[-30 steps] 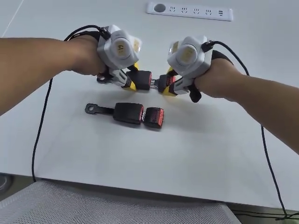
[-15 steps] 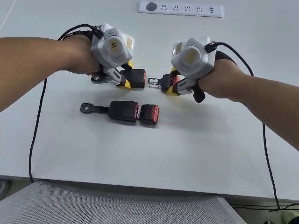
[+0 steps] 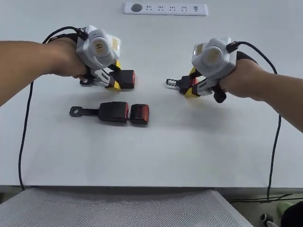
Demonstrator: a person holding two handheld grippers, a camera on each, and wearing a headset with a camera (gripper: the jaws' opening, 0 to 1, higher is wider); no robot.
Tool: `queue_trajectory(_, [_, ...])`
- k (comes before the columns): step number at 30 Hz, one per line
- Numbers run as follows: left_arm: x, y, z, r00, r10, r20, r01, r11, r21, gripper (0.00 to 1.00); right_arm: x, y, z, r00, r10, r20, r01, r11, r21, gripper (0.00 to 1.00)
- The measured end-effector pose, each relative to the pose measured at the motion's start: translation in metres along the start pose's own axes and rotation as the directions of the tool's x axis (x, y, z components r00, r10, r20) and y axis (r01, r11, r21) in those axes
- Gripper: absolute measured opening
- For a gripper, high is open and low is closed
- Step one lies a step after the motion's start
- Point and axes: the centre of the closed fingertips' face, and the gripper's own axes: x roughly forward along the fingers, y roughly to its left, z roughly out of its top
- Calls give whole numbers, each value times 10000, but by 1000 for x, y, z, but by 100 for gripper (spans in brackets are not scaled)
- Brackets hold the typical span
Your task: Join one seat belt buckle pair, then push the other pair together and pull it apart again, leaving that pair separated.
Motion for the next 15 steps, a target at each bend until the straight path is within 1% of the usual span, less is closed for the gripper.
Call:
queue_trajectory(6, [0,-2,2,10000,-55,-51,55,10000,28,33,-3,0,-5,9999,-46,-163,45,10000,-66,35])
queue_trajectory(9, [0,-3,4,9997,-46,-238,44,10000,-53,33,-3,1,-5,9996,-23,-264,22,10000,-58,36])
queue_trajectory(12, [0,-3,5,9993,-16,-371,15,10000,-17,33,0,-1,-6,9992,-57,-406,54,10000,-78,37])
queue_trajectory(15, [0,-3,4,9992,28,-409,-30,10000,-52,33,1,-7,-6,9981,-325,-519,325,9995,-6,43])
